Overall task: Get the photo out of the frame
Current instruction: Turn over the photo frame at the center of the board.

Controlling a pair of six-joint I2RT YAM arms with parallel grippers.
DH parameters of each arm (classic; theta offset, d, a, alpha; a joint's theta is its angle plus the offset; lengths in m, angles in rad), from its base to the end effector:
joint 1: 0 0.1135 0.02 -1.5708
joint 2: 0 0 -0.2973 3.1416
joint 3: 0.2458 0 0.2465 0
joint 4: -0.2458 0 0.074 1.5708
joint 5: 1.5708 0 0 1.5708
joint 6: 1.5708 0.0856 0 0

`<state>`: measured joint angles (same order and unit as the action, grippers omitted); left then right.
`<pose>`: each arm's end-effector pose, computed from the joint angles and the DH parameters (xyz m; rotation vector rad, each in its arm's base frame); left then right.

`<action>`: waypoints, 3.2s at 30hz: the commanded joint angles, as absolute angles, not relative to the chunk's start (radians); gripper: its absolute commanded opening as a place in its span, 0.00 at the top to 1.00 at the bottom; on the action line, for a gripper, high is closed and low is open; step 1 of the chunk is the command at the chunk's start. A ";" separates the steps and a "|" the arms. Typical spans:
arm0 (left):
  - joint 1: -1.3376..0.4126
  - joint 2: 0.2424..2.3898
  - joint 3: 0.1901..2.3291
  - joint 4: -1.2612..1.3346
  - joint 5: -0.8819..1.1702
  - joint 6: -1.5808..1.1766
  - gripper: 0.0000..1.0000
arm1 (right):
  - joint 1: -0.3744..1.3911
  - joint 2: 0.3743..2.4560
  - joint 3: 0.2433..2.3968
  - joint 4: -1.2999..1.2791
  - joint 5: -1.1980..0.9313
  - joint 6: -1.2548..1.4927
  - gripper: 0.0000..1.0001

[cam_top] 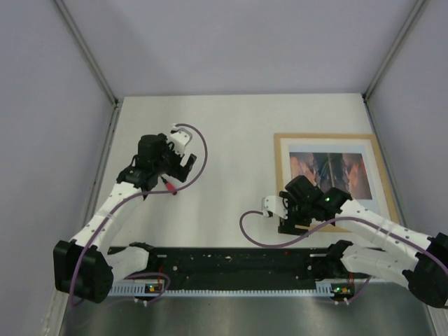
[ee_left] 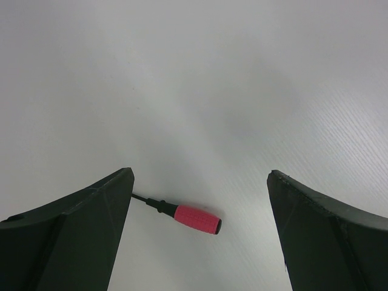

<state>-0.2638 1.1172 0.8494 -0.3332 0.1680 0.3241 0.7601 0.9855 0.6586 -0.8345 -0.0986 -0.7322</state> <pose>0.2538 -0.0834 0.2857 0.7188 2.0431 -0.1477 0.1136 0.1197 0.1953 -1.8739 1.9859 0.1426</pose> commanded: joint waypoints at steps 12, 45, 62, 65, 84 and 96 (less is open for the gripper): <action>-0.268 1.086 0.816 -0.261 0.179 0.316 0.01 | 0.753 1.091 0.563 -0.634 -0.121 -0.710 0.30; -0.320 1.123 0.807 -0.152 0.244 0.478 0.02 | 0.753 1.088 0.672 -0.719 -0.227 -0.683 1.00; -0.471 1.255 0.810 -0.032 0.483 0.822 0.02 | 0.753 0.993 0.839 -0.867 -0.265 -0.699 1.00; -0.498 1.285 0.807 -0.040 0.560 0.915 0.02 | 0.753 0.999 0.861 -0.882 -0.285 -0.695 1.00; -0.660 1.305 0.560 0.325 0.624 0.927 0.02 | 0.693 1.109 1.038 -0.946 -0.428 -0.681 1.00; -0.704 1.364 0.577 0.456 0.620 0.825 0.02 | 0.693 1.216 1.141 -1.019 -0.649 -0.681 1.00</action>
<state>-0.6960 1.3380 0.5587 0.3752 0.5877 0.8764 0.6971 1.2007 1.0470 -1.0275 -0.4744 -0.6689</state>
